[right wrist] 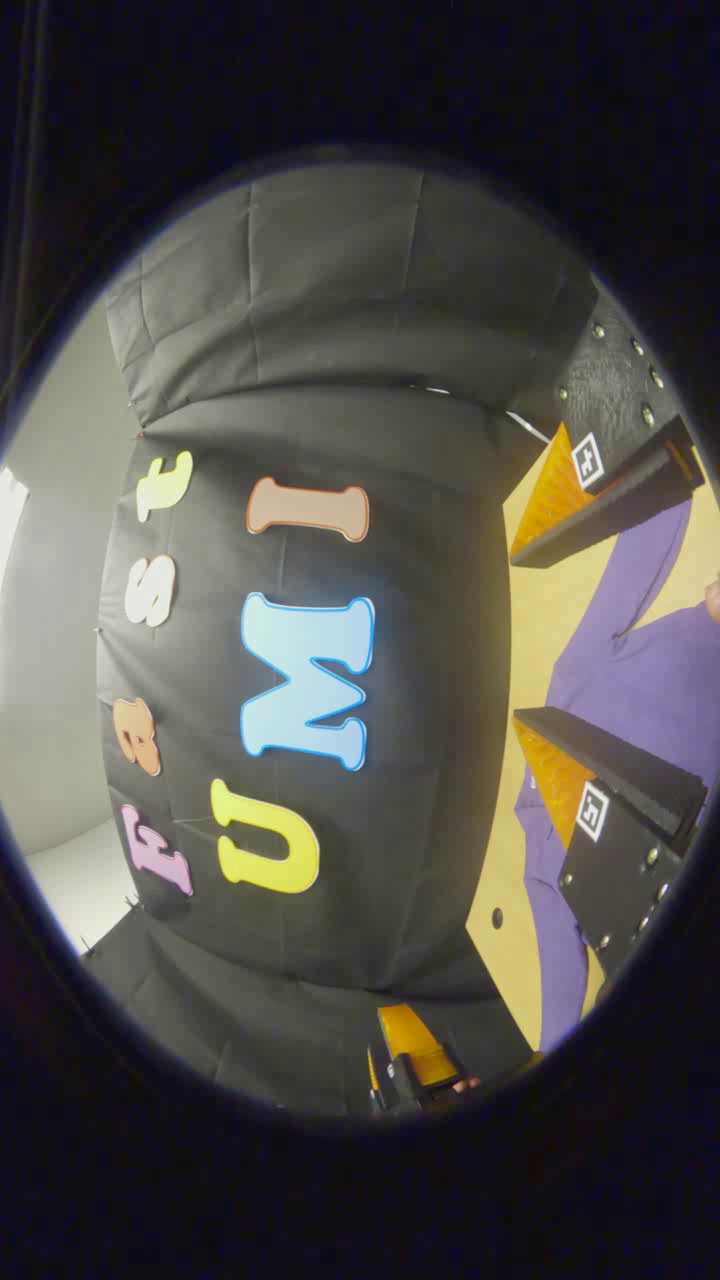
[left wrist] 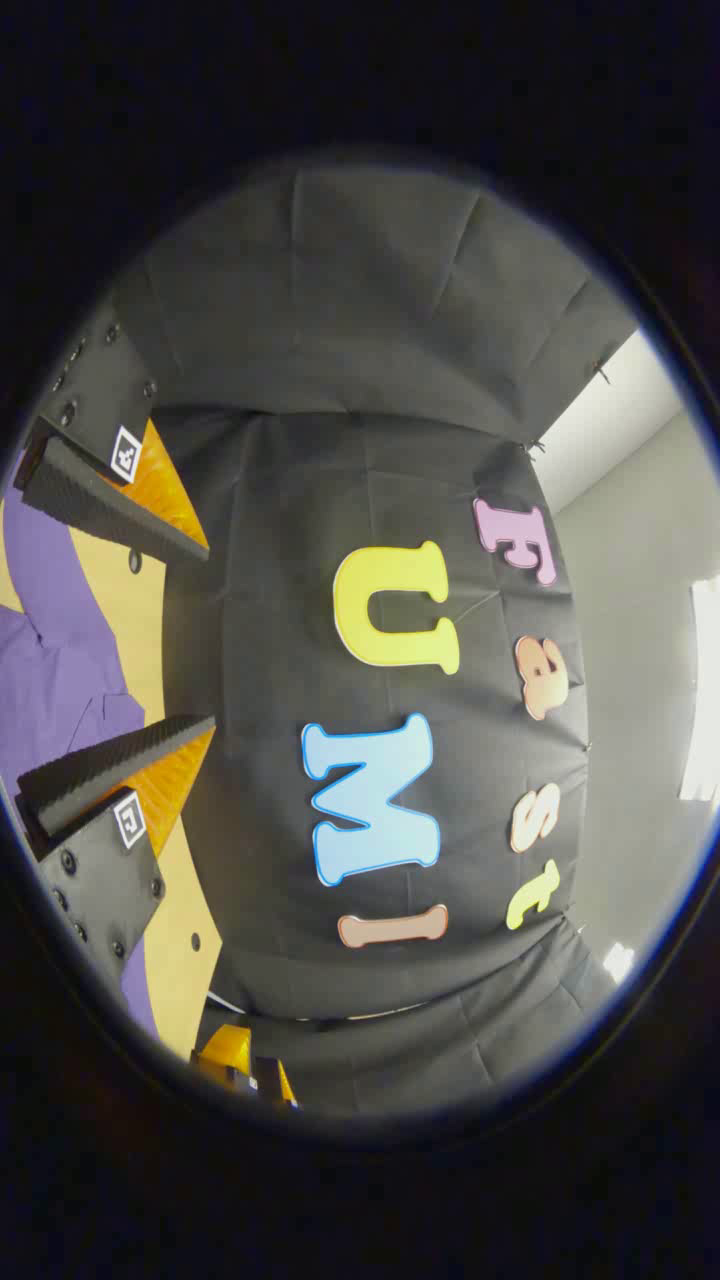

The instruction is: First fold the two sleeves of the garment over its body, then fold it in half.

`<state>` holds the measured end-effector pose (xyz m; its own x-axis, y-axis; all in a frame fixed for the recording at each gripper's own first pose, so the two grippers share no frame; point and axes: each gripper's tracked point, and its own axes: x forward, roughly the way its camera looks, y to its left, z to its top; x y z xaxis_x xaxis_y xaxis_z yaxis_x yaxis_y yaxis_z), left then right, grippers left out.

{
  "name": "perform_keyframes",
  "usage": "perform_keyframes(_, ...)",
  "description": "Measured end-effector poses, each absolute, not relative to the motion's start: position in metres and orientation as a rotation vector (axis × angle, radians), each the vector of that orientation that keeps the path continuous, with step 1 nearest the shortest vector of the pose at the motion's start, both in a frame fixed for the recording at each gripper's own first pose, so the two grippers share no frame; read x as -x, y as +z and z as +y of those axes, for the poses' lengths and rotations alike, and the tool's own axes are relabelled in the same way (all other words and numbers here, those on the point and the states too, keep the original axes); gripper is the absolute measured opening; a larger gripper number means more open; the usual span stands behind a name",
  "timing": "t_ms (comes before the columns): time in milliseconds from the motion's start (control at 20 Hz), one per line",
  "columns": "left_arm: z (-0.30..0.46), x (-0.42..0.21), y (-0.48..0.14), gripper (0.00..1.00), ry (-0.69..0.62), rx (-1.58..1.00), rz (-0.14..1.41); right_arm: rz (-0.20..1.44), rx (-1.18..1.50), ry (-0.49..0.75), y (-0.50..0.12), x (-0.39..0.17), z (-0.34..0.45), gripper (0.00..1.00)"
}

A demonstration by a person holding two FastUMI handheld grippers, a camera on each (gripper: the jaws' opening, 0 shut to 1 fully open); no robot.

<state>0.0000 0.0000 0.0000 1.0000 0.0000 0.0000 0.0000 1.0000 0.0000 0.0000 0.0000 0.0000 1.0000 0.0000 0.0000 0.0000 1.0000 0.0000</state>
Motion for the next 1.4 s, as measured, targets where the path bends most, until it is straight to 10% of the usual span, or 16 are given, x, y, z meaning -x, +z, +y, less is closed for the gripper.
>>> perform_keyframes(1400,-0.003,-0.002,-0.035,0.94,0.007,0.053,0.105,0.344,-0.195,-0.267,-0.121,-0.003,-0.091,0.91)
